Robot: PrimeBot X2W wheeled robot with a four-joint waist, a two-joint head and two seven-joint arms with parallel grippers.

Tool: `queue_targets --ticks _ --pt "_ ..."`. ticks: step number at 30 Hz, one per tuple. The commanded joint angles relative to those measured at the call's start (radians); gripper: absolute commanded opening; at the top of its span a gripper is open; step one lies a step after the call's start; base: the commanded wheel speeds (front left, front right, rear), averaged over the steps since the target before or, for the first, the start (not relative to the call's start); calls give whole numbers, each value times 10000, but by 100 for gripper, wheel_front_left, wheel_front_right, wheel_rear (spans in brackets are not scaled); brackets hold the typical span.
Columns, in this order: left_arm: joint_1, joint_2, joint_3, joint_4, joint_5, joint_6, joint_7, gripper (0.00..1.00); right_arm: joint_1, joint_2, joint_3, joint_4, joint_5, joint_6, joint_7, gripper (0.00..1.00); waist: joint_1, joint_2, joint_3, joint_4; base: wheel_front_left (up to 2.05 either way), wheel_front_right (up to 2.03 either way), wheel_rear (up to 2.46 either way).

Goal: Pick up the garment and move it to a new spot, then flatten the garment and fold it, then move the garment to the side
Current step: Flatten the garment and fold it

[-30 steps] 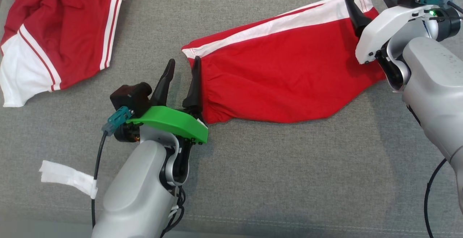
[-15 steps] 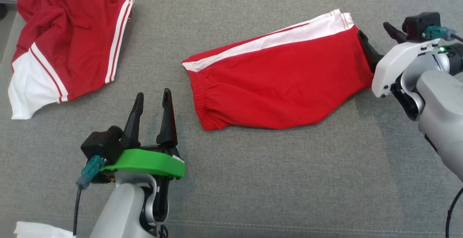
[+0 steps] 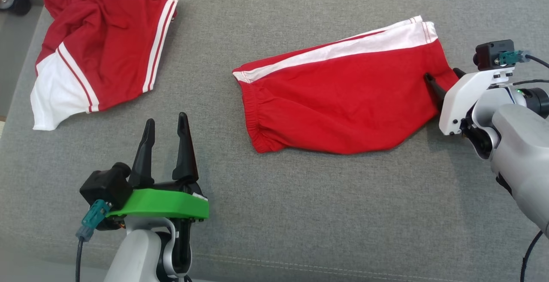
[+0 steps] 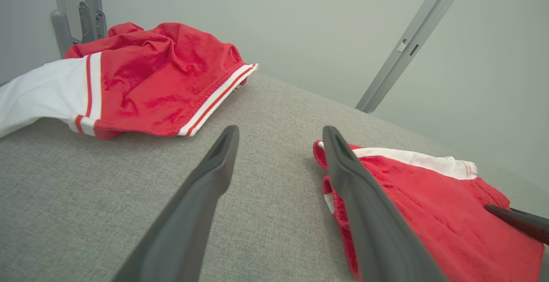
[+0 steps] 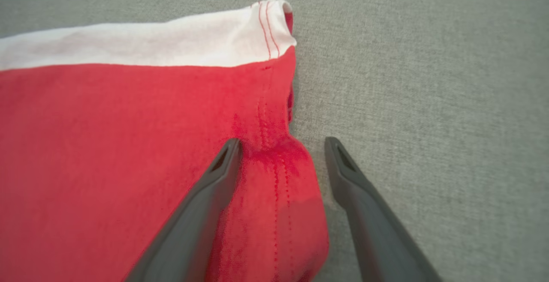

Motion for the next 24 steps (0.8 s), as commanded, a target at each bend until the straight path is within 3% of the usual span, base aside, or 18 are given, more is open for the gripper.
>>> queue_targets --ticks 1,2,3,4,6,7,8,18,24 --pt "144 2 43 -13 58 43 -7 100 113 50 -2 83 97 -7 68 100 0 97 26 81 0 0 0" --pt "160 -6 70 -20 51 49 -7 100 116 90 15 152 127 -5 154 100 0 97 30 111 0 0 0" --pt "186 -22 111 -34 39 43 -7 100 160 181 56 282 235 -5 348 84 0 97 30 161 0 0 0" --pt "198 -27 132 -36 44 34 -7 100 174 238 90 301 266 -4 421 50 0 97 29 173 0 0 0" --pt "236 -35 171 -36 62 21 -7 100 210 328 119 282 380 -2 487 26 0 97 18 177 0 0 0" --pt "252 -40 186 -38 75 26 -7 100 228 353 141 268 412 -2 520 8 0 97 8 167 0 0 0" --pt "267 -43 211 -39 86 38 -7 100 239 376 152 247 472 -2 529 0 0 97 -1 151 0 0 0" --pt "387 -46 289 -7 195 -33 -7 100 521 200 104 -301 1025 -11 -37 0 0 97 -296 -331 0 0 0" --pt "617 66 255 -34 257 -110 -1 100 1400 -143 -217 -1003 1807 -11 -911 0 0 97 -772 -895 0 0 0"
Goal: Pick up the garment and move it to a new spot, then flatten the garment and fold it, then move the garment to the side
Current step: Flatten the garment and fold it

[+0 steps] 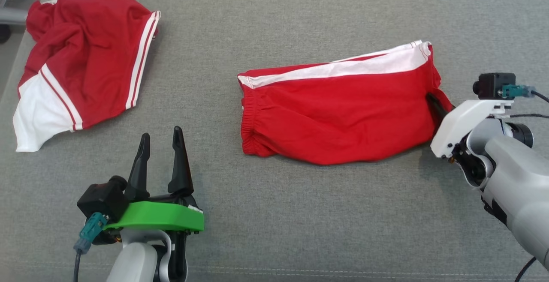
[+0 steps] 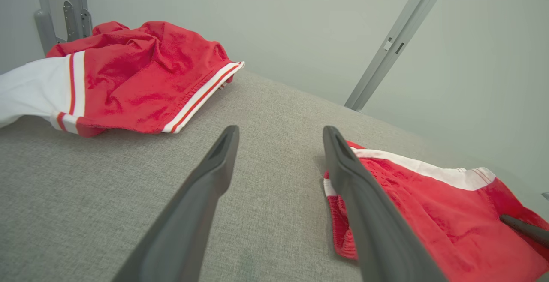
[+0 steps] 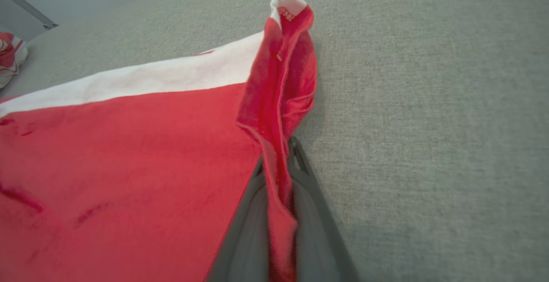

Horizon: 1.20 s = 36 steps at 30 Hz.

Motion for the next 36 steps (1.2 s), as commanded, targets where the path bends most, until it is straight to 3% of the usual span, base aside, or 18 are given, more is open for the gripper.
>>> queue_targets --ticks 1,10,18,29,36 --pt "217 93 -16 -35 118 -58 7 100 445 -190 -79 -135 231 -17 -258 0 0 97 -358 -399 0 0 0" --pt "544 255 -57 -332 44 21 117 100 1378 -499 -283 -356 774 -17 -784 0 0 97 -741 -1009 0 0 0" --pt "681 295 -130 -380 -26 58 220 100 1621 -494 -438 -181 970 -17 -974 0 0 97 -1004 -1152 0 0 0" --pt "901 623 -234 -183 437 259 155 100 1131 -201 -252 -352 642 -16 -1105 0 0 97 -1580 -840 0 0 0" --pt "1138 837 -189 96 790 416 74 100 700 449 63 -659 322 -16 -1026 0 0 97 -1952 -407 0 0 0"
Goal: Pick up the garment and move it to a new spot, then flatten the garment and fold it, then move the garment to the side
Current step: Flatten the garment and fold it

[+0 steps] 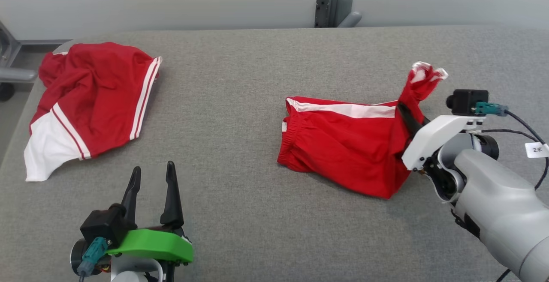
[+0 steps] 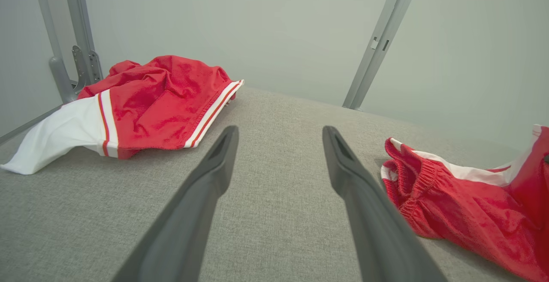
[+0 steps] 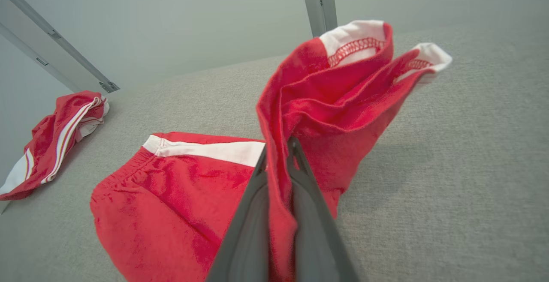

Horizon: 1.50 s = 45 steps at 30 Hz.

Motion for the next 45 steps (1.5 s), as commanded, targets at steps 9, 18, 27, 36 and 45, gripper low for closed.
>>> queue_targets --ticks 9,18,27,36,45 --pt "96 -145 9 302 81 -78 -108 100 -453 1192 309 285 -272 -14 286 0 0 97 -108 1074 0 0 0" --pt "-143 -380 51 524 167 -263 -144 100 -503 2053 612 1204 -437 -12 465 0 0 97 90 1740 0 0 0" --pt "-144 -509 190 508 227 -299 -146 100 -590 2388 877 1621 -689 -12 384 60 0 97 141 1648 0 0 0" --pt "-44 -587 318 470 320 -380 -147 100 -414 2571 1447 1242 -1386 -12 -30 100 0 97 105 1205 0 0 0" --pt "37 -632 346 433 410 -375 -148 100 61 2744 1578 158 -1972 -12 -216 100 0 97 103 815 0 0 0"
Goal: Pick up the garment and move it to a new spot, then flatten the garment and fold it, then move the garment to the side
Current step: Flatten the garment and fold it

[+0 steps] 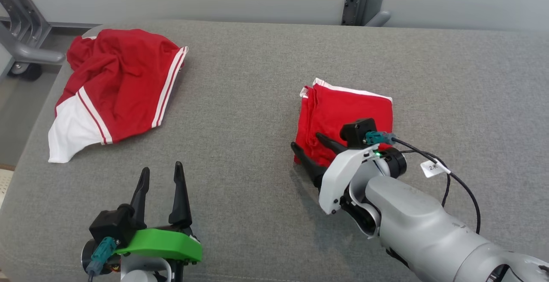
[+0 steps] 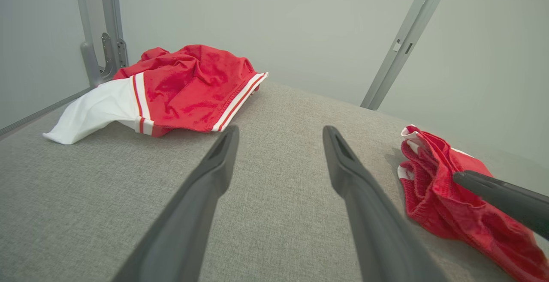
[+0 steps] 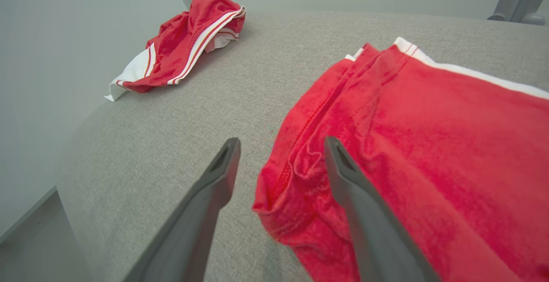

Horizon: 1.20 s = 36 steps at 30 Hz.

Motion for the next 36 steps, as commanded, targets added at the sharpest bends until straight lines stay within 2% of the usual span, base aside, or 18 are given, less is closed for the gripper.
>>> queue_targets --ticks 1,6,9,14,19,20,22,28,36 --pt "49 4 48 -35 63 -9 -33 100 159 3 5 -113 -107 -10 -73 100 0 97 13 -81 0 0 0" --pt "27 46 98 -13 77 -54 -33 100 444 -14 -100 -686 -438 -10 -70 100 0 97 36 -232 0 0 0" --pt "-3 41 106 -9 68 -62 -33 100 546 -144 -652 -1065 -768 -10 -73 100 0 97 31 -285 0 0 0" --pt "42 59 128 -17 72 -78 -33 100 884 -466 -2226 -1806 -1630 -10 -73 100 0 97 4 -343 0 0 0" --pt "107 71 124 -59 88 -70 -33 100 1578 -811 -4315 -2374 -2815 -12 -67 100 0 97 -10 -396 0 0 0" --pt "107 71 124 -59 88 -70 -33 100 1578 -811 -4315 -2374 -2815 -12 -67 100 0 97 -10 -396 0 0 0" --pt "128 84 123 -79 97 -63 -33 100 1886 -899 -5128 -2546 -3412 -10 -65 100 0 97 -6 -427 0 0 0" --pt "186 95 72 -80 101 -39 -34 100 2910 -686 -7139 -3088 -4744 -9 -67 100 0 97 -39 -535 0 0 0" --pt "239 147 -29 -85 83 -38 10 100 3675 -472 -8396 -2883 -5608 -9 -67 100 0 97 -64 -597 0 0 0"
